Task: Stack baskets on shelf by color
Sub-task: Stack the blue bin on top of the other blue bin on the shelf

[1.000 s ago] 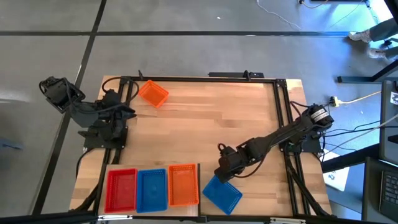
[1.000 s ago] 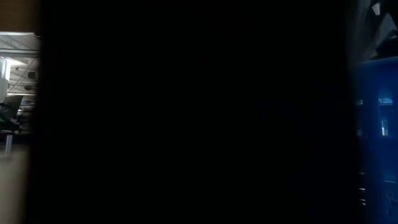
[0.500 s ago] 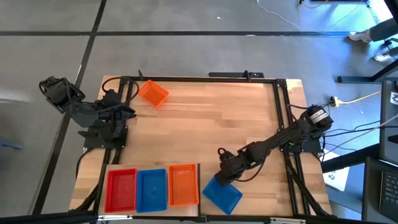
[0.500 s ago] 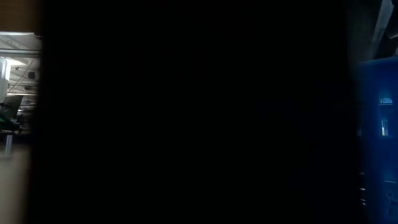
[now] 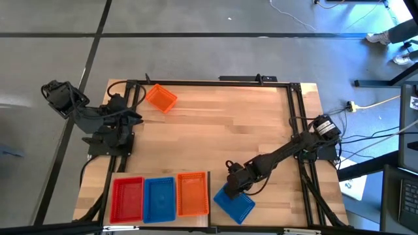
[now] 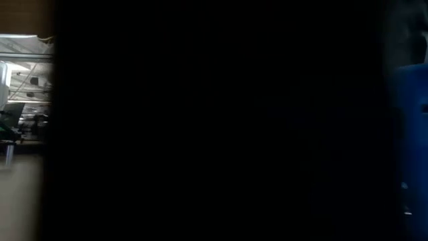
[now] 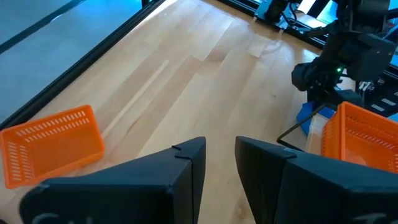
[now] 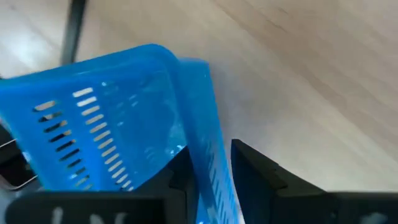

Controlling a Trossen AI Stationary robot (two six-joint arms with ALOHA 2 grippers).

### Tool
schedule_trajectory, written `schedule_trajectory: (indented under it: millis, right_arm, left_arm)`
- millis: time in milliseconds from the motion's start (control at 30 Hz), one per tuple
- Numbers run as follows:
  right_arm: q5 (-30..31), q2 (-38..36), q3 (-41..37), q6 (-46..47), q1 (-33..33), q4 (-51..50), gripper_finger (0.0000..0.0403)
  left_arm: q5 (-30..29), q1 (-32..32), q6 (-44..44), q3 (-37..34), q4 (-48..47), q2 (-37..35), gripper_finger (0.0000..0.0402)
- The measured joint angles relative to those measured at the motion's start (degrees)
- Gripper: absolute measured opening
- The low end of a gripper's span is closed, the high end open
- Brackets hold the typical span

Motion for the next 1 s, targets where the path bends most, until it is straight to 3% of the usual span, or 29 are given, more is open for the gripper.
schedule_trajectory:
  millis: [100,200,433,833,1000]
  right_arm:
    - [1.53,0.0,0.0,0.0,-0.02,0.3,0.0066]
    - [3.36,-0.62,0.13,0.09,-0.02,-0.31,0.0016]
    - [2.19,-2.5,5.39,0.11,-0.62,-7.87,0.0003]
    - [6.66,-4.15,28.81,0.13,-0.67,-53.96,0.0001]
    - [15.35,-4.13,41.01,0.16,-1.08,-65.41,0.0001]
  left_arm:
    - [0.0,0.0,0.0,0.0,0.0,0.0,0.0078]
    - [0.0,0.02,0.0,0.0,0.0,0.0,0.0078]
    - [0.2,0.04,0.02,0.0,-0.02,0.0,0.0078]
    - [2.8,0.04,0.28,0.0,-0.44,0.0,0.0078]
    - [2.8,0.04,4.21,0.0,-0.41,0.0,0.0078]
